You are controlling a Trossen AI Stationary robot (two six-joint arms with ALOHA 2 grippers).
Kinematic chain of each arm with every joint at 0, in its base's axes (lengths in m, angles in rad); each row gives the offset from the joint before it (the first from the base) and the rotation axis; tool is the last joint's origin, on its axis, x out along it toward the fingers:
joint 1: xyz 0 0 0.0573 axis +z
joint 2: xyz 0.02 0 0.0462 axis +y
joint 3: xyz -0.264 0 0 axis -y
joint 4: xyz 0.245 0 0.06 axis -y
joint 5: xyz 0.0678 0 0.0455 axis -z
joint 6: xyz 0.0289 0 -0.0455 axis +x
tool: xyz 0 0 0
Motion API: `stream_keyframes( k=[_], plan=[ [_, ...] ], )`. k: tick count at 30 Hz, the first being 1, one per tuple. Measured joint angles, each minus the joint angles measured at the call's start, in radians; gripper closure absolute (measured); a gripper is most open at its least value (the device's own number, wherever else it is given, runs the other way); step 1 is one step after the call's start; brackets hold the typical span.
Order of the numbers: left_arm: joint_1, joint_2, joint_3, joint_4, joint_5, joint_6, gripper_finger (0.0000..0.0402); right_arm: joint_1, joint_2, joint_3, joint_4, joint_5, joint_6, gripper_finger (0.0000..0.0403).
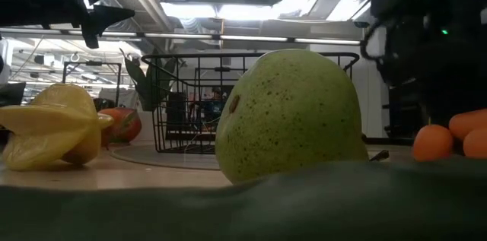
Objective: Build produce basket
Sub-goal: Put the purple eggplant into the black wire basket
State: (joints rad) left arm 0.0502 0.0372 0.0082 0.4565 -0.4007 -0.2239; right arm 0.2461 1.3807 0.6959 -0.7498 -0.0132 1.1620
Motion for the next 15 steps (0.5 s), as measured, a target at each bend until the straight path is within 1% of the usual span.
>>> stream_keyframes(
  k=[3,7,10,12,13,15],
  plan=[
    [0.000,0.000,0.000,0.000,0.000,0.000,0.0199,-0.001,-0.013,0.044,-0.112,0.151,0.044,0.0292],
    [0.000,0.000,0.000,-0.001,0.000,-0.002,0.0199,-0.001,-0.015,0.097,-0.218,0.398,0.167,0.0292],
    [0.000,0.000,0.000,-0.001,0.000,-0.002,0.0199,-0.016,-0.015,0.114,-0.230,0.545,0.222,0.0292],
    [0.000,0.000,0.000,0.000,0.000,-0.002,0.0199,-0.042,-0.015,0.115,-0.236,0.611,0.241,0.0292],
    [0.000,0.000,0.000,0.000,0.000,-0.002,0.0199,-0.061,-0.015,0.115,-0.244,0.619,0.243,0.0292],
    [0.000,0.000,0.000,0.000,0.000,-0.002,0.0199,-0.105,-0.015,0.115,-0.287,0.603,0.248,0.0292]
  ],
)
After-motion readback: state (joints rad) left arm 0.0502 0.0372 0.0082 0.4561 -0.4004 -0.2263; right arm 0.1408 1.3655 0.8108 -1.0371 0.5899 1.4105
